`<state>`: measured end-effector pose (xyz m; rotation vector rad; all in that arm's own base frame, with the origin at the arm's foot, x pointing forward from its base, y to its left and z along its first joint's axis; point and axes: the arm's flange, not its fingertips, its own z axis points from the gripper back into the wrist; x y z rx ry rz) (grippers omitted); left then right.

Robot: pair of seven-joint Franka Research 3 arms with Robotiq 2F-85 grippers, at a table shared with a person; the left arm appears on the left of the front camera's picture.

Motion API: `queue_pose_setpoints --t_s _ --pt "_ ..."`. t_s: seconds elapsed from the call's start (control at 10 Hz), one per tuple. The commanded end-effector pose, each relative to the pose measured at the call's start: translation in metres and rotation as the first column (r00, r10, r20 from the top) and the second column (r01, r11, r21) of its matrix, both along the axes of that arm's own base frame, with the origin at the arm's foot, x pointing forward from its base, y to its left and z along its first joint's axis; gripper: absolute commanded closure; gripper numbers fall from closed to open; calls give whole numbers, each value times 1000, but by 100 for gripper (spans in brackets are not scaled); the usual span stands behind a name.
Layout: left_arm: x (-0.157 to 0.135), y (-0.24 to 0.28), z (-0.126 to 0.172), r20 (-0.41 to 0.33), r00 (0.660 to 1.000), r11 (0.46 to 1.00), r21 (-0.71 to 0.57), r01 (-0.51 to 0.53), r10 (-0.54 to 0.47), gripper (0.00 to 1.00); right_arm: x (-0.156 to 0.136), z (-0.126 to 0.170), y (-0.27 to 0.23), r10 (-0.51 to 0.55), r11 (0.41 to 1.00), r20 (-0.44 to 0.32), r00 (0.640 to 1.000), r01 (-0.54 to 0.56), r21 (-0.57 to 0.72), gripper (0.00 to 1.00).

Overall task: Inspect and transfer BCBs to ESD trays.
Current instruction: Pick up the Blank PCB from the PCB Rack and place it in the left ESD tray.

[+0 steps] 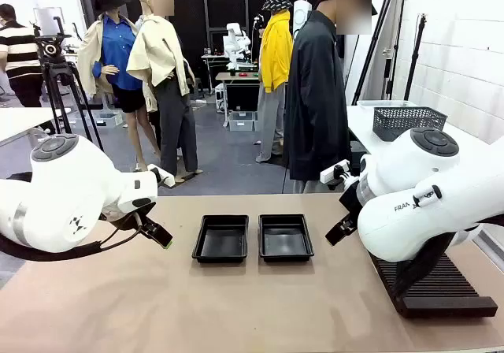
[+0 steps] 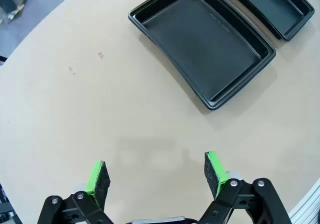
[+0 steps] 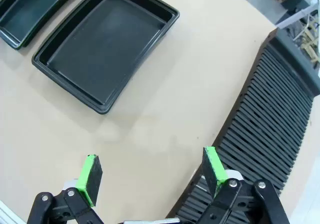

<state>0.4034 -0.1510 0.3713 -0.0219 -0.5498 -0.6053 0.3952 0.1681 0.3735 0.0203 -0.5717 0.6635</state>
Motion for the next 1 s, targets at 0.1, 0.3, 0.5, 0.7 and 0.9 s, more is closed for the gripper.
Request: queue_pose_setpoints --t_s 0.1,0.3,0.5,0.7,0.9 --pt "0 0 0 0 1000 1000 0 0 0 0 0 0 0 0 1000 0 1000 0 0 0" --pt "0 0 0 0 1000 1000 0 0 0 0 0 0 0 0 1000 0 1000 0 0 0" --pt "0 0 0 0 1000 1000 0 0 0 0 0 0 0 0 1000 0 1000 0 0 0" --pt "0 0 0 0 1000 1000 0 0 0 0 0 0 0 0 1000 0 1000 0 0 0" --pt "0 0 0 0 1000 1000 0 0 0 0 0 0 0 0 1000 0 1000 0 0 0"
